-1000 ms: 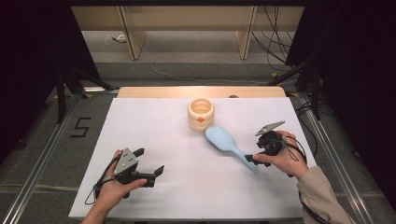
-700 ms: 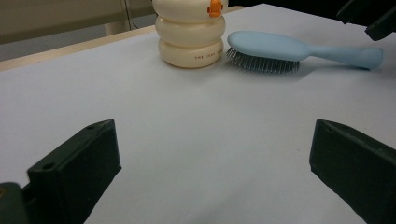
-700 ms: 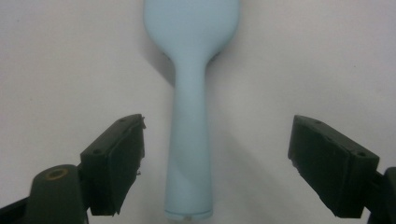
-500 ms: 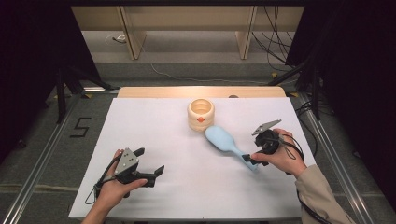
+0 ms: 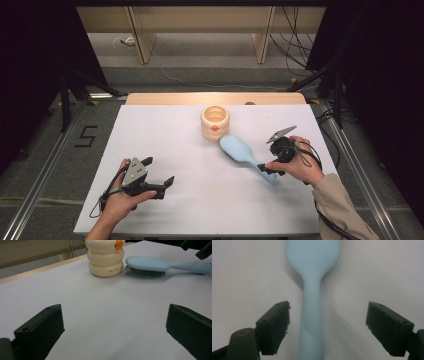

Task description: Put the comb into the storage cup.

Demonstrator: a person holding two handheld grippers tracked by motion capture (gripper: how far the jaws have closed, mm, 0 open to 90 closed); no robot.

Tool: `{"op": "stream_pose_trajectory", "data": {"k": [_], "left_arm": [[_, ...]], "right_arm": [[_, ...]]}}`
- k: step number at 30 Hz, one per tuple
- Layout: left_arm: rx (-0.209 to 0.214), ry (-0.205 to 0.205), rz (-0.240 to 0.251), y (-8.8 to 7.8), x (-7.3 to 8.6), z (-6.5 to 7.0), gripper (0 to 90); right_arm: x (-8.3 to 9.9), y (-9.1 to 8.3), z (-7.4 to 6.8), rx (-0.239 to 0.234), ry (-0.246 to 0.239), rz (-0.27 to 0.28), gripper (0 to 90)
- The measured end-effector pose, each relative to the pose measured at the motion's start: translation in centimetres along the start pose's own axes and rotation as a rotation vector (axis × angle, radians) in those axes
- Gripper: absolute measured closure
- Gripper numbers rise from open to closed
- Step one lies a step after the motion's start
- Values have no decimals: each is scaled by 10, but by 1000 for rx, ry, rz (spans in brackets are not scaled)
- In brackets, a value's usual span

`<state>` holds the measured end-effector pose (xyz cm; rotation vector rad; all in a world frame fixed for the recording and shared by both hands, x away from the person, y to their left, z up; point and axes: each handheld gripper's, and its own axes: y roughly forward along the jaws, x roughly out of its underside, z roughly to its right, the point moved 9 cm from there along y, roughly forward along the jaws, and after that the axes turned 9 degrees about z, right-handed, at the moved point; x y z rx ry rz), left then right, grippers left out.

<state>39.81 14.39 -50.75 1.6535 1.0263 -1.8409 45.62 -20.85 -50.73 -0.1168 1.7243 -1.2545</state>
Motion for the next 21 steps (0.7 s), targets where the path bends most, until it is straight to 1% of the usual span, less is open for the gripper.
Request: {"op": "stream_pose_trajectory", "data": {"k": [13,14,15,19,20,21], "left_arm": [[2,-1,0,0,0,0,8],[3,0,0,0,0,0,8],[3,0,1,0,0,0,8],[4,-2,1,1,0,0,8],[3,-1,-1,1,0,0,8],[2,-2,-3,1,0,0,8]], "right_arm": [[-9,6,0,-10,-11,-17,202],[-9,6,-1,-9,-7,-21,202],[-10,6,0,-13,-19,-24,202],[-12,9,-1,-17,-20,-36,203],[-13,9,-1,-17,-23,-42,203],[-13,11,-2,-22,-27,-59,208]]}}
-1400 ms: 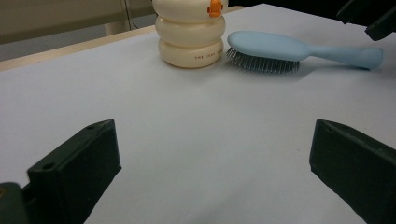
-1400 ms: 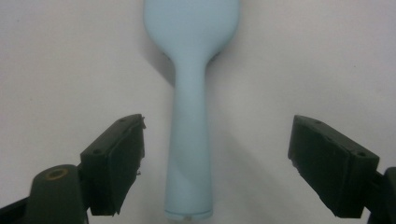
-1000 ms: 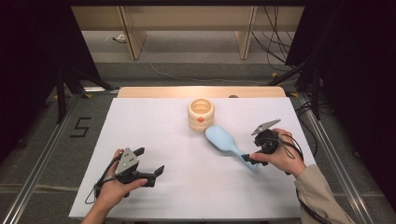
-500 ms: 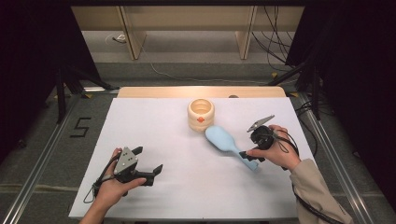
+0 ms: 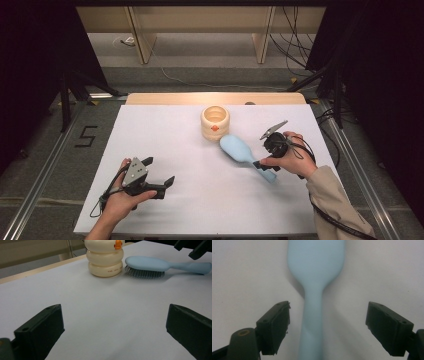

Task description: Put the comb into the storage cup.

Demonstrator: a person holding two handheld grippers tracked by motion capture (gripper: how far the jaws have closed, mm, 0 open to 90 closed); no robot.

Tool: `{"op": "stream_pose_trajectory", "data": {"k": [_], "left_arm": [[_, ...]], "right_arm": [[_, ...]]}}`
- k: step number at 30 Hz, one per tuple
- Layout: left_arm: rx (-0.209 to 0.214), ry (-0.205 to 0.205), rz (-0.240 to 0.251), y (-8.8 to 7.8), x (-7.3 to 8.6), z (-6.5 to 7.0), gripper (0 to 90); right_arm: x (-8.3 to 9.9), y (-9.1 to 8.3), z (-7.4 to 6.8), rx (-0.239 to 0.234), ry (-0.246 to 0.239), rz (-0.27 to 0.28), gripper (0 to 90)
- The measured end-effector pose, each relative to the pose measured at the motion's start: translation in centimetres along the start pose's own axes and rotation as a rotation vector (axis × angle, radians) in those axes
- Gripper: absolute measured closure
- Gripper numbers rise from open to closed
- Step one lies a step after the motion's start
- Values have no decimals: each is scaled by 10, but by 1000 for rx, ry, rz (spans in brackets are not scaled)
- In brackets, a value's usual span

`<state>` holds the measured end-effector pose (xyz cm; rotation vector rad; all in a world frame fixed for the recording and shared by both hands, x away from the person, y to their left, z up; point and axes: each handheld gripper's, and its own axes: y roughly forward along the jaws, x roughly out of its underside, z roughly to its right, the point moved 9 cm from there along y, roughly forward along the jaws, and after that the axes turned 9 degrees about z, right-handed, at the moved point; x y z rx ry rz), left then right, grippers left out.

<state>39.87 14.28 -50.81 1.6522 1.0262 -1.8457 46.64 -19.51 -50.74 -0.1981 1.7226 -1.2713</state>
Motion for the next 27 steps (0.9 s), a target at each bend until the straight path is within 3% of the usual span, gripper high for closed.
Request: {"op": "stream_pose_trajectory", "data": {"k": [7,9,27], "left_arm": [[2,-5,2,0,0,0,8],[1,-5,2,0,0,0,8],[4,-6,1,1,0,1,8]], "right_arm": [[-1,8,0,-4,-14,-47,217],[0,13,-2,-12,-16,-81,232],[-6,31,-7,-27,-38,-134,257]]}}
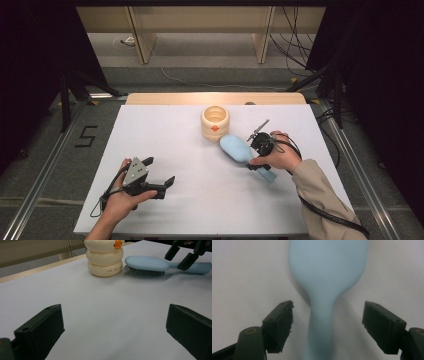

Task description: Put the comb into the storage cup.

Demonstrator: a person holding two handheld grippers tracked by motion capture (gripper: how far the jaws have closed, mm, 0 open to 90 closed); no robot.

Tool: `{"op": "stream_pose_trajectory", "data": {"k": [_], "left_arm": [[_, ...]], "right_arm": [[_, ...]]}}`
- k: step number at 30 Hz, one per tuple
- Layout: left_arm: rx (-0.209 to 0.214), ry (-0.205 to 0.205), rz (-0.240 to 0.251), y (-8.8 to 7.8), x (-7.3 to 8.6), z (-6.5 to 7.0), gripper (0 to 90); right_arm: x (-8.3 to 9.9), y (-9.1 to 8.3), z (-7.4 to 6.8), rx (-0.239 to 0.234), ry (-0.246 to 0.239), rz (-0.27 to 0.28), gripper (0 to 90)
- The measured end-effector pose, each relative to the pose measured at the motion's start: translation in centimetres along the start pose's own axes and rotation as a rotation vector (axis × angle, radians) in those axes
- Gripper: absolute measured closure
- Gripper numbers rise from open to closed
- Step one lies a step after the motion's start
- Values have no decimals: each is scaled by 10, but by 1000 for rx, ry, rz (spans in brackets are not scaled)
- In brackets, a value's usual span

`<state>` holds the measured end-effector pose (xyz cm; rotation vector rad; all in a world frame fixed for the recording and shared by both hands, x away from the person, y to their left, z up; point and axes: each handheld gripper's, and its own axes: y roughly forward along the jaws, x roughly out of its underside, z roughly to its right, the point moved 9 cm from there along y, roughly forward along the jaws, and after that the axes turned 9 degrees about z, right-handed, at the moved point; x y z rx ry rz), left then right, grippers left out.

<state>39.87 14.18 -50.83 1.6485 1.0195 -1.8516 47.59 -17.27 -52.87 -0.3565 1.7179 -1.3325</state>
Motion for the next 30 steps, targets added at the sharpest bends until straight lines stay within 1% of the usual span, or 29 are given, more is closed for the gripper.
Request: {"op": "stream_pose_trajectory", "data": {"k": [1,7,9,10,15,16,18,20,22,24,26,30], "left_arm": [[2,-4,2,0,0,0,9],[2,-2,1,1,0,0,8],[3,-1,0,1,0,1,8],[3,-2,-1,1,0,1,8],[-1,-1,2,1,-1,0,8],[-1,1,2,0,-1,0,8],[0,0,1,0,0,0,8],[2,0,0,1,0,1,8],[4,0,-1,1,0,1,8],[4,0,-1,1,0,1,8],[4,-2,-1,1,0,1,8],[5,-1,-1,1,0,2,8]], "right_arm": [[0,0,-1,-2,5,-3,257],[-1,-1,1,4,0,-11,263],[0,-1,2,1,-7,-26,274],[-1,-1,0,0,5,-27,282],[-3,-1,0,4,6,-29,285],[-3,-2,1,7,0,-38,286],[-4,0,0,3,8,-36,293],[-3,2,0,4,-5,-52,296],[-3,3,0,4,-5,-58,298],[-3,5,-1,5,1,-69,320],[-2,6,-1,0,-5,-79,321],[-2,9,-4,-6,-1,-96,330]]}}
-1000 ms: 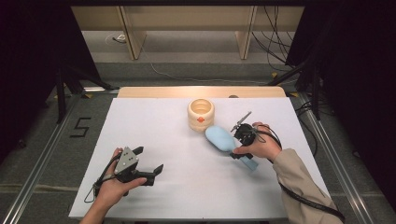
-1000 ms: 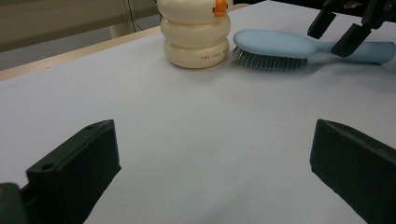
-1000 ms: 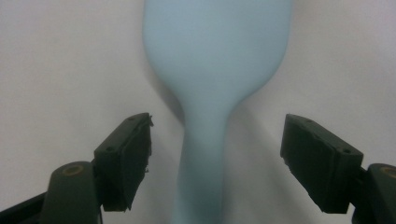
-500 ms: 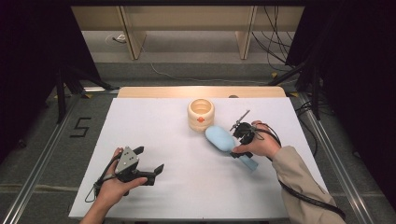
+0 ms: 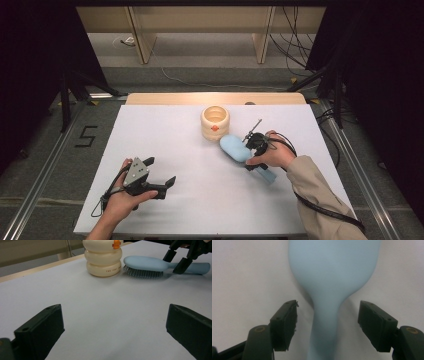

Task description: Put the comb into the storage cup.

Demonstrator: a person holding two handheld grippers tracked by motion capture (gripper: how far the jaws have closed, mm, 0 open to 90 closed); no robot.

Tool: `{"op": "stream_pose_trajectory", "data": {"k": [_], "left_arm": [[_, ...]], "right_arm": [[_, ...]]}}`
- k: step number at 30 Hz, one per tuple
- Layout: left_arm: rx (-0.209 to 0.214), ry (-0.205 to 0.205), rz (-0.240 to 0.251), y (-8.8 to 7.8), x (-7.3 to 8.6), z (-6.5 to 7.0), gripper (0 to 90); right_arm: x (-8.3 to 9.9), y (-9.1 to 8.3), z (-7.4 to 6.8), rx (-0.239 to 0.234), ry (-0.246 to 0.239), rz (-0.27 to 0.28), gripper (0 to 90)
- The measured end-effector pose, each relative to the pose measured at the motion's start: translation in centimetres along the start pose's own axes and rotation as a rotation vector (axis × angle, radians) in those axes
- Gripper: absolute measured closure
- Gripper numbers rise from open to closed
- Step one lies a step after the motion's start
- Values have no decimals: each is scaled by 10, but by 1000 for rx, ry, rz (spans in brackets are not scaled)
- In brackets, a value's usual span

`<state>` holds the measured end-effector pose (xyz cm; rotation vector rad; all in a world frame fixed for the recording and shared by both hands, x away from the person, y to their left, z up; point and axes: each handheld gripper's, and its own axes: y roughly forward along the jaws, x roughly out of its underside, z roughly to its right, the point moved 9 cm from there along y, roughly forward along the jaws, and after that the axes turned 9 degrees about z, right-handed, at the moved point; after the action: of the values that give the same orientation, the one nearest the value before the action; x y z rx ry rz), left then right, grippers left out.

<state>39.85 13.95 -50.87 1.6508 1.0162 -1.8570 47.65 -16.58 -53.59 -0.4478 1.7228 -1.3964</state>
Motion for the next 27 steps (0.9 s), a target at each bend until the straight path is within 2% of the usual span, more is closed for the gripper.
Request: {"op": "stream_pose_trajectory", "data": {"k": [9,10,16,19,27], "left_arm": [[-1,-2,2,0,0,0,8],[-1,-1,1,0,0,0,8],[-1,-1,1,0,0,0,8],[0,-1,2,0,0,0,8],[1,0,-1,0,0,0,9]], "right_arm": [[0,5,0,1,-18,-22,371],[0,5,-1,2,-2,-24,376],[0,8,-2,-2,-3,-41,430],[0,8,-2,0,18,-52,468],[-1,9,-1,5,45,-56,498]]}}
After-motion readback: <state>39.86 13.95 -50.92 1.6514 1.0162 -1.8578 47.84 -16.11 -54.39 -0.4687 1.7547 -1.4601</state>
